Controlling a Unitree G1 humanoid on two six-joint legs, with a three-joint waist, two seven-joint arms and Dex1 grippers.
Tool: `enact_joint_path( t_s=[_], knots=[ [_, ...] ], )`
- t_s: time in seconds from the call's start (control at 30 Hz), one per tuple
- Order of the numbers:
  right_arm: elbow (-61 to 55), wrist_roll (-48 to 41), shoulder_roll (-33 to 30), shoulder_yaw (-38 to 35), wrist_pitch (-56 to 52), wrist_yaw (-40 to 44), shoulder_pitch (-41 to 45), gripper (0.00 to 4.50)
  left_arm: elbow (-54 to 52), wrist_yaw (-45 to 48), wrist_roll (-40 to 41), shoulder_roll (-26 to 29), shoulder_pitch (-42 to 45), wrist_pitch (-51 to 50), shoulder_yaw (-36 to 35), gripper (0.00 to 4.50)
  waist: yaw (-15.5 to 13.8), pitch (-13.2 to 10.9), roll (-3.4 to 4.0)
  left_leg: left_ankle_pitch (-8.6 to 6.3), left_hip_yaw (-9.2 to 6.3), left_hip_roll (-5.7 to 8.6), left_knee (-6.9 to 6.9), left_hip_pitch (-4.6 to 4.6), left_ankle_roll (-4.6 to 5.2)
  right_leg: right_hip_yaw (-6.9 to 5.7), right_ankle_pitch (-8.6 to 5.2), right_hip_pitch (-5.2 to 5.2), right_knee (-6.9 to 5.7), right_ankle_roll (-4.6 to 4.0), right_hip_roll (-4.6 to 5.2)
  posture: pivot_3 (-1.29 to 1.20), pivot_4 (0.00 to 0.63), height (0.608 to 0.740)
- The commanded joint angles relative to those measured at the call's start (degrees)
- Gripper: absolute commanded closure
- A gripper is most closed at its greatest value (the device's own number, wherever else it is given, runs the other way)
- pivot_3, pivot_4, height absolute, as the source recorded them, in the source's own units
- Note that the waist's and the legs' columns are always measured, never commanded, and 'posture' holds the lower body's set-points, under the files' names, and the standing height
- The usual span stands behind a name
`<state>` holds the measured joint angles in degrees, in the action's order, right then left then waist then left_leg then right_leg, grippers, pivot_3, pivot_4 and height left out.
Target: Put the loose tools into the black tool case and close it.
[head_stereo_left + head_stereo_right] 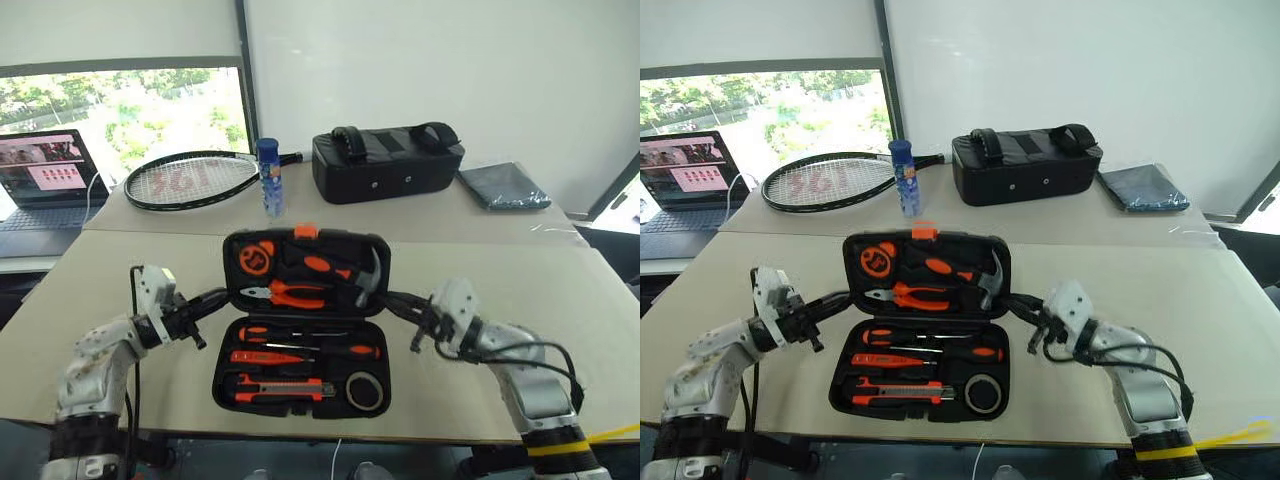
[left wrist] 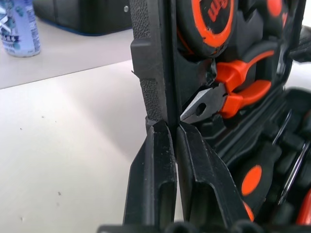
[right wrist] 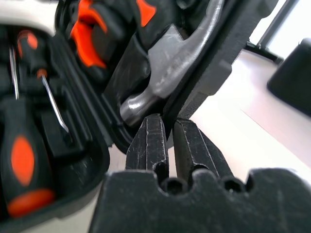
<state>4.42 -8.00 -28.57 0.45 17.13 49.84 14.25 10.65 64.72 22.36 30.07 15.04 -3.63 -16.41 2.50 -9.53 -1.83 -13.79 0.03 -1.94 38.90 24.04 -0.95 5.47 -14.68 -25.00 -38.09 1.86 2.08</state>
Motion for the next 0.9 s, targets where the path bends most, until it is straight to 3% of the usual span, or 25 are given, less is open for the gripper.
enact_joint_path(
  t_s=[0.03, 0.07, 0.13, 0.2, 0.3, 0.5, 0.77, 0.9],
  knots=[
    [3.5, 4.7, -1.0, 0.7, 18.0, -0.9, 2.2, 4.5, -0.9, 1.0, -1.5, -1.4, -1.4, 12.2, 1.3, 4.48, 0.0, 0.0, 0.01, 0.01, 0.02, 0.02, 0.0, -0.1, 0.01, 0.02, 0.0, 0.09, -0.01, 0.01, 0.03, 0.0, 0.15, 0.74],
    [4.0, 3.7, -1.2, 1.2, 19.1, 0.5, 2.1, 4.5, -0.6, 1.3, -2.1, -1.3, -2.1, 14.7, 1.6, 4.48, 0.0, 0.0, 0.01, 0.01, 0.01, 0.01, 0.0, -0.18, 0.01, 0.01, 0.0, 0.18, 0.01, 0.01, 0.02, 0.0, 0.15, 0.74],
    [4.9, 4.1, -1.9, 2.0, 23.3, 1.0, 1.9, 3.59, -0.2, 2.4, -2.9, -1.0, -3.6, 18.6, 2.2, 3.76, 0.0, 0.0, 0.01, 0.0, 0.01, 0.01, -0.02, -0.34, 0.01, 0.01, 0.0, 0.35, 0.03, 0.02, 0.03, 0.0, 0.15, 0.74],
    [5.6, 4.8, -2.8, 2.9, 27.4, 1.2, 1.9, 3.07, 0.2, 2.9, -3.1, -0.4, -4.3, 21.3, 2.6, 3.18, 0.1, 0.0, 0.01, 0.0, 0.01, 0.0, -0.1, -0.58, 0.01, 0.0, -0.01, 0.59, 0.1, 0.03, 0.03, 0.0, 0.15, 0.74],
    [6.7, 7.2, -4.0, 3.2, 33.4, 0.0, 2.6, 1.87, 0.7, 3.8, -3.3, 0.7, -4.5, 25.4, 3.1, 1.91, 0.2, 0.0, 0.01, -0.02, 0.01, -0.01, -0.14, -0.78, 0.04, 0.01, -0.01, 0.74, 0.11, 0.03, 0.01, 0.0, 0.15, 0.74],
    [10.7, 11.0, -8.9, 4.3, 44.2, -1.1, 2.3, 0.02, 0.5, 7.1, -1.7, 5.2, -6.9, 27.8, 2.4, 0.0, 0.3, 0.0, 0.01, -0.02, 0.03, -0.02, -0.1, -0.84, 0.04, 0.04, -0.01, 0.77, 0.06, 0.03, 0.0, 0.0, 0.15, 0.74],
    [12.0, 14.0, -12.7, 6.2, 52.4, -4.6, 1.1, 0.02, 2.9, 9.6, -1.4, 8.3, -8.8, 32.9, 2.8, 0.0, 0.2, 0.0, 0.01, -0.01, 0.05, -0.02, -0.1, -0.97, 0.04, 0.05, -0.01, 0.91, 0.07, 0.02, 0.01, 0.0, 0.15, 0.74],
    [13.8, 13.5, -16.8, 6.5, 54.2, -5.5, -1.8, 0.02, 4.1, 10.8, 0.4, 12.1, -11.8, 30.0, 0.3, 0.0, 0.2, 0.0, 0.01, -0.01, 0.06, -0.03, -0.09, -1.07, 0.05, 0.06, -0.02, 1.0, 0.05, 0.02, 0.01, 0.0, 0.15, 0.74]
  ],
)
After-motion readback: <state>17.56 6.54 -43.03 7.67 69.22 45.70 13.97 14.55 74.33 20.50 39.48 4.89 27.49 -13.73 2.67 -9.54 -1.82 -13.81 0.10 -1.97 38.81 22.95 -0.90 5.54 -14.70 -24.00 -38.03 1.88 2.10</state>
